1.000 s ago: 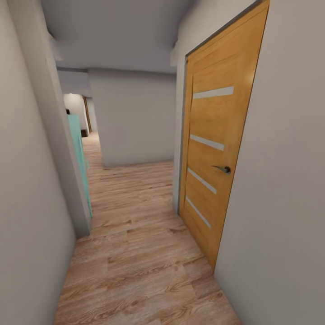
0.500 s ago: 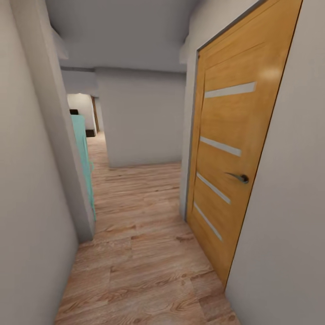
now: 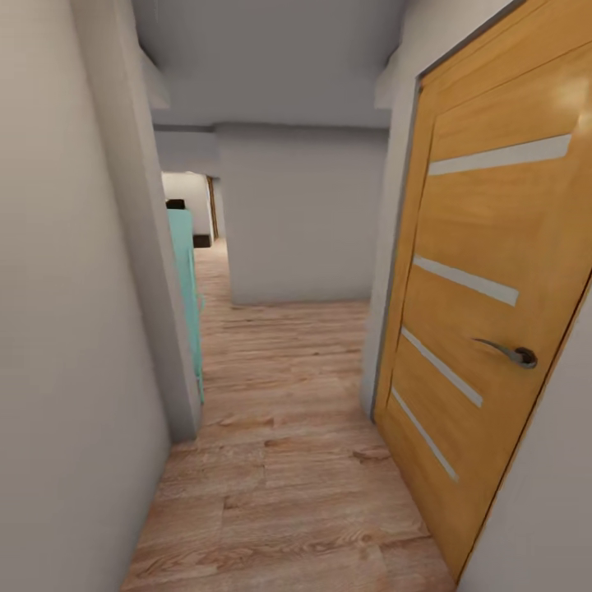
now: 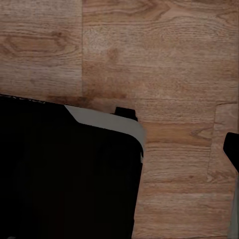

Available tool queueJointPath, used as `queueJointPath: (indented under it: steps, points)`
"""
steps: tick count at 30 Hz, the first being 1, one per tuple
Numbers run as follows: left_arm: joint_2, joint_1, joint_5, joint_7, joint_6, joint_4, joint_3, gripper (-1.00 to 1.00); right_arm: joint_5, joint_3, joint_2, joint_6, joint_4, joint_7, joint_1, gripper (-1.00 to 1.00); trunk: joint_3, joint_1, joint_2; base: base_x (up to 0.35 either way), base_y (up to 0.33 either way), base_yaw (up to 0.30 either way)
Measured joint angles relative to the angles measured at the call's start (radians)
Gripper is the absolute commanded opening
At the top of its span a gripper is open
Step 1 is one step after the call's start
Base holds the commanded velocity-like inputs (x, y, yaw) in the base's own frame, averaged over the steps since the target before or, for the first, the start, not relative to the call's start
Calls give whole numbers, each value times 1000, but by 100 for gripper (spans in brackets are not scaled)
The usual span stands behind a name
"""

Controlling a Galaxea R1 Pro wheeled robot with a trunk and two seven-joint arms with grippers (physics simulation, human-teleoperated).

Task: Move the two storage containers from the living room to the garage. In the garage, place one container on the floor and stack the other container on top of it (either order is fine).

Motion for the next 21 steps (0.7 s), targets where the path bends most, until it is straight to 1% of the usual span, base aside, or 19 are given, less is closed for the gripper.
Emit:
queueJointPath:
  steps: [3, 6, 21]
  points:
    - [0, 0, 0, 0, 0, 0, 0, 100, 0, 0, 0, 0, 0, 0, 0, 100, 0, 0, 0, 321, 0, 130]
    - [0, 0, 0, 0, 0, 0, 0, 100, 0, 0, -1, 0, 0, 1, 0, 100, 0, 0, 0, 321, 0, 43]
    - [0, 0, 0, -1, 1, 0, 0, 100, 6, 8, -3, 1, 0, 4, 0, 100, 0, 0, 0, 321, 0, 3]
